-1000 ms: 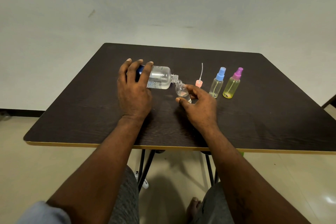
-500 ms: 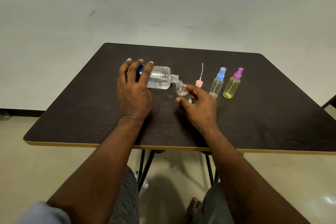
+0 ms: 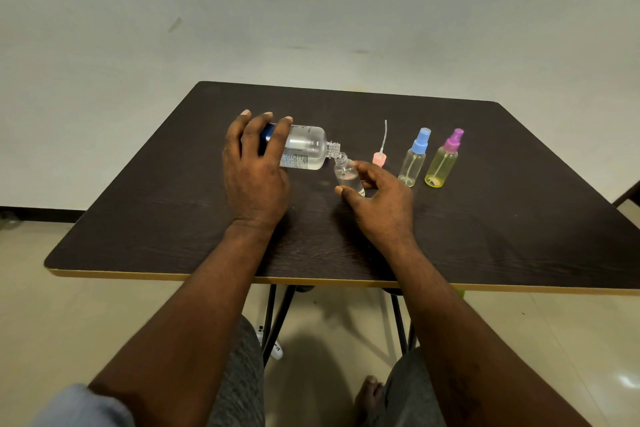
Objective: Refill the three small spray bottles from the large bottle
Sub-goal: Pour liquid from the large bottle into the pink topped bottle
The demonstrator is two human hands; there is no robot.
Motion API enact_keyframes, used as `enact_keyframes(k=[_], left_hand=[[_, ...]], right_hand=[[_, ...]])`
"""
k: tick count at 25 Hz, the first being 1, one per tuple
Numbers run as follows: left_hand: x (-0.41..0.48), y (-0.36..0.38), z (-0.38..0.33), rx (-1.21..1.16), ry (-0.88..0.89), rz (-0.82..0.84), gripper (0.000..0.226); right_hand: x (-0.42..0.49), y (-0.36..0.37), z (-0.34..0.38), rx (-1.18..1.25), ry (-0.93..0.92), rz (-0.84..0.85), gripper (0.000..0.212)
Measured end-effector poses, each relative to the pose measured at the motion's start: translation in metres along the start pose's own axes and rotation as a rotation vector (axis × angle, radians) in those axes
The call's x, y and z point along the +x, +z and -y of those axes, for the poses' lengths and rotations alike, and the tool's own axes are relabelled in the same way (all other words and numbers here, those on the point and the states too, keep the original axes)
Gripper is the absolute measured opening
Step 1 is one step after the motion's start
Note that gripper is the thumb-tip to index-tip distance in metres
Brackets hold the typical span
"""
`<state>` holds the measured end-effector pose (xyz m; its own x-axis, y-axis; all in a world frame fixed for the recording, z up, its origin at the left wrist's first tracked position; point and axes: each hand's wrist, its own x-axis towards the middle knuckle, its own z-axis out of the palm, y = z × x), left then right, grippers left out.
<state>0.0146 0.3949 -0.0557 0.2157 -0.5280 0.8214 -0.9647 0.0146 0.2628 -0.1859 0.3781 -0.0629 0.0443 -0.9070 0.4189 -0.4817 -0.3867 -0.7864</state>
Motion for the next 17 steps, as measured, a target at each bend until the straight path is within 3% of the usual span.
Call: enact_keyframes(k=[17], left_hand=[[-0.0002, -0.0019, -0.0005, 0.0, 0.012, -0.008, 0.056]], right_hand=[[-0.0003, 0.0017, -0.0011, 0.02, -0.001, -0.013, 0.05]])
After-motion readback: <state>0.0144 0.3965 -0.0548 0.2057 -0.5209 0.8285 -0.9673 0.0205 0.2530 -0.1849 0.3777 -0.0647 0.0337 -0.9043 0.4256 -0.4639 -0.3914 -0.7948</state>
